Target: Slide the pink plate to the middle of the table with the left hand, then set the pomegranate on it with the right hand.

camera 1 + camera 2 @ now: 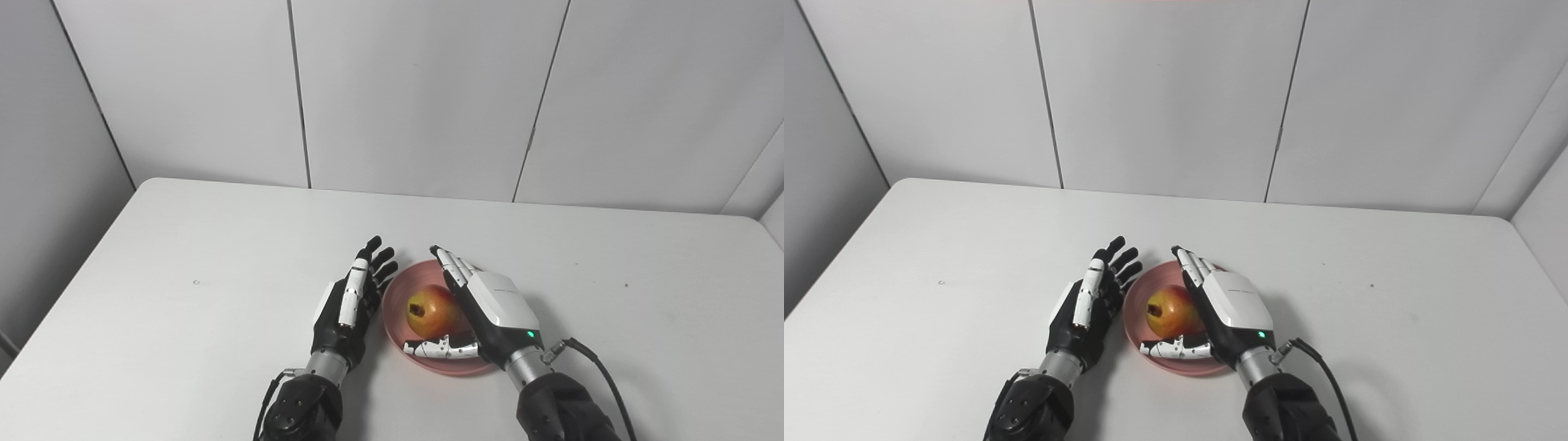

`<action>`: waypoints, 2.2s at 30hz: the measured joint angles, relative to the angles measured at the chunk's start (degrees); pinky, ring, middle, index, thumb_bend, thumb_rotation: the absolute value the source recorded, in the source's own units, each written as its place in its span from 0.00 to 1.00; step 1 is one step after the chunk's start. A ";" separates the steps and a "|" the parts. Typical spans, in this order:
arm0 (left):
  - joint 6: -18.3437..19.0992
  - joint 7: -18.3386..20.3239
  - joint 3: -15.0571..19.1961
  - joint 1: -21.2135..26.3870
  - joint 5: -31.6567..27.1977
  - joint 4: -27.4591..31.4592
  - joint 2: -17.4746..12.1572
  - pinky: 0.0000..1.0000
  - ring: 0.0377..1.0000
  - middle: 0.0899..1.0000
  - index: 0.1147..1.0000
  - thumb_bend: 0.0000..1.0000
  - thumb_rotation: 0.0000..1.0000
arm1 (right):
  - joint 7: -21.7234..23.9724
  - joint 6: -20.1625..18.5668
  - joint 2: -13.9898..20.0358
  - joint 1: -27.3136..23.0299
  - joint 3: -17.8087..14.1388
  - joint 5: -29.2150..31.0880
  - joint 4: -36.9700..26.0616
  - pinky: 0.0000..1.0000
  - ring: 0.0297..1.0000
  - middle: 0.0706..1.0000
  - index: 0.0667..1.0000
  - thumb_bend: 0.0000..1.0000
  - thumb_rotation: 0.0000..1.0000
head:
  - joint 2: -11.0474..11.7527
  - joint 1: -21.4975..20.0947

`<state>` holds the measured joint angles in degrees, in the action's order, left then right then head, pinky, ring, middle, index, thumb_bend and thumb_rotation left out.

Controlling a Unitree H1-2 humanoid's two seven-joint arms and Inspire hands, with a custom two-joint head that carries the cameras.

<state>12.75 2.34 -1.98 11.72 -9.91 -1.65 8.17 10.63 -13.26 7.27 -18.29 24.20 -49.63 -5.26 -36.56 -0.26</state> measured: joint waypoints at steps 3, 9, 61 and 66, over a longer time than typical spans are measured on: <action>0.00 0.09 0.00 0.00 0.01 0.00 -0.06 0.91 0.91 0.92 0.92 0.43 1.00 | 0.45 -0.03 0.11 0.46 -0.66 0.02 -2.24 0.93 0.98 1.00 1.00 0.99 0.58 | 0.00 0.00; 0.03 0.39 0.09 -0.02 -0.03 0.00 -0.21 0.92 0.92 0.92 0.92 0.43 1.00 | 1.66 -0.44 0.10 1.06 -3.53 0.65 -7.24 0.90 0.98 1.00 1.00 1.00 0.57 | 0.09 -0.35; -4.69 0.55 0.44 -1.25 2.23 0.69 -3.31 1.00 0.99 1.00 1.00 0.43 1.00 | -8.80 0.31 -9.37 9.48 -24.77 52.55 -5.42 0.99 1.00 1.00 0.99 0.60 1.00 | 0.53 -1.23; -4.69 0.55 0.37 -1.27 2.24 0.72 -3.32 0.99 0.99 1.00 1.00 0.44 1.00 | -9.11 0.20 -9.50 9.49 -24.50 52.27 -5.42 0.98 0.98 0.99 0.98 0.43 1.00 | 0.62 -0.97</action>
<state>8.06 2.89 -1.61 10.46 -7.67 -0.93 4.86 1.51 -13.07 -2.23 -8.81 -0.30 2.64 -10.68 -35.95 -1.23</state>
